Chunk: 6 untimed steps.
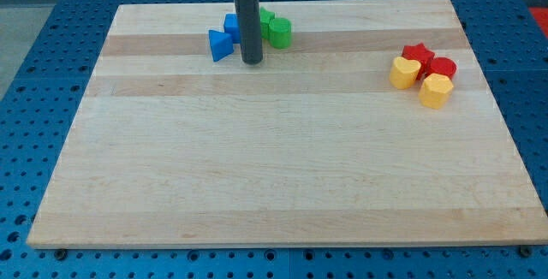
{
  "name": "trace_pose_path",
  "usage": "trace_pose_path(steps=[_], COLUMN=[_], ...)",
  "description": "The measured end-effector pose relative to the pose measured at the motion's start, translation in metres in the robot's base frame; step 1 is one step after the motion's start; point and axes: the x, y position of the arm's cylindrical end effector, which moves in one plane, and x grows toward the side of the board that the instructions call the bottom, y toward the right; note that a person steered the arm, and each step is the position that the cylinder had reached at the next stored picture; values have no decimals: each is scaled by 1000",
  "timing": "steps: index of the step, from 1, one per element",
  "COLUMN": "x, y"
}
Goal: Slide the blue triangle diagonally left to the blue cube
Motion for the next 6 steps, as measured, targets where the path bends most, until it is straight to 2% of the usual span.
trace_pose_path(steps=[1,2,4,5,6], x=[-35,-16,41,58,55], y=[-21,-57,-58,-63,-65])
